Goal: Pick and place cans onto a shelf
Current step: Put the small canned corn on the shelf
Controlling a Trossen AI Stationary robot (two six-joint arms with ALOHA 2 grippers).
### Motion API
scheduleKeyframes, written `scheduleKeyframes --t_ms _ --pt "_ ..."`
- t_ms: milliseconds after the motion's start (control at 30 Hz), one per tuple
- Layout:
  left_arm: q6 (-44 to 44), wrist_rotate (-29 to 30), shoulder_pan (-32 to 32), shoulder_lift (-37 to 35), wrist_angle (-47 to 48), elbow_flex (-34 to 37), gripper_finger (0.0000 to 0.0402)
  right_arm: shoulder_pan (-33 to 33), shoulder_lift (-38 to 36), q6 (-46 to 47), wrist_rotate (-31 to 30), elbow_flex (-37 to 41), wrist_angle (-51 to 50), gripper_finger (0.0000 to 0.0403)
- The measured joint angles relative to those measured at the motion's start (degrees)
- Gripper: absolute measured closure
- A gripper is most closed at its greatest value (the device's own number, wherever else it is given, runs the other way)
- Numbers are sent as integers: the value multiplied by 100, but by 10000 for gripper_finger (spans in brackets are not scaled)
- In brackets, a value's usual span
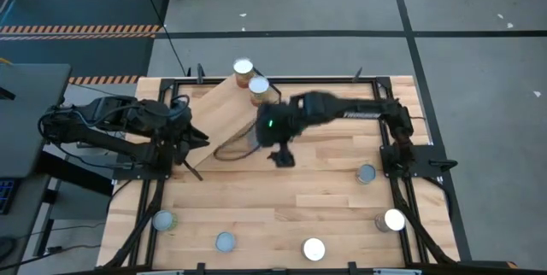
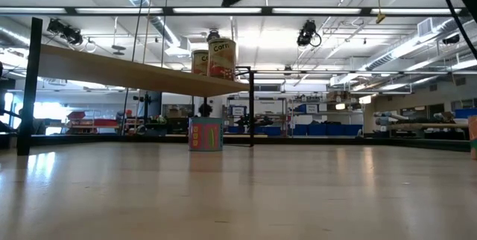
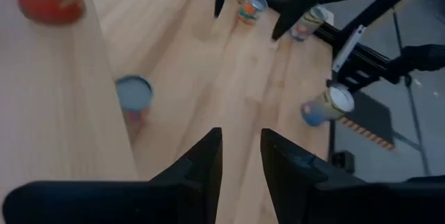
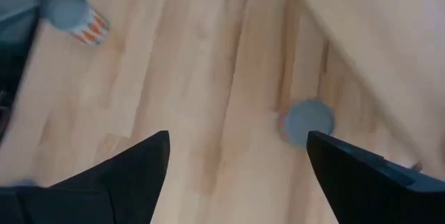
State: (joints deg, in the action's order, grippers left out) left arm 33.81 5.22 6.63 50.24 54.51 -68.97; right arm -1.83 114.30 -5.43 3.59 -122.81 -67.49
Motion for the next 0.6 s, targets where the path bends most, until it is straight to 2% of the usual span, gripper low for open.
scheduleKeyframes --t_ms 100,267,333,500,600 --pt "154 -225 3 0 258 0 296 -287 -1 932 -504 668 768 57" --pt "128 -272 157 0 866 0 296 -754 -167 2119 -2146 1942 2381 57" --pt "157 -273 239 0 1205 0 296 -852 -196 2498 -2423 2451 3065 57" --pt "303 -277 549 0 1868 0 296 -929 -196 3327 -2551 3621 5007 55" --pt "307 -281 775 0 2111 2 296 -955 -196 3975 -3148 4276 6008 55"
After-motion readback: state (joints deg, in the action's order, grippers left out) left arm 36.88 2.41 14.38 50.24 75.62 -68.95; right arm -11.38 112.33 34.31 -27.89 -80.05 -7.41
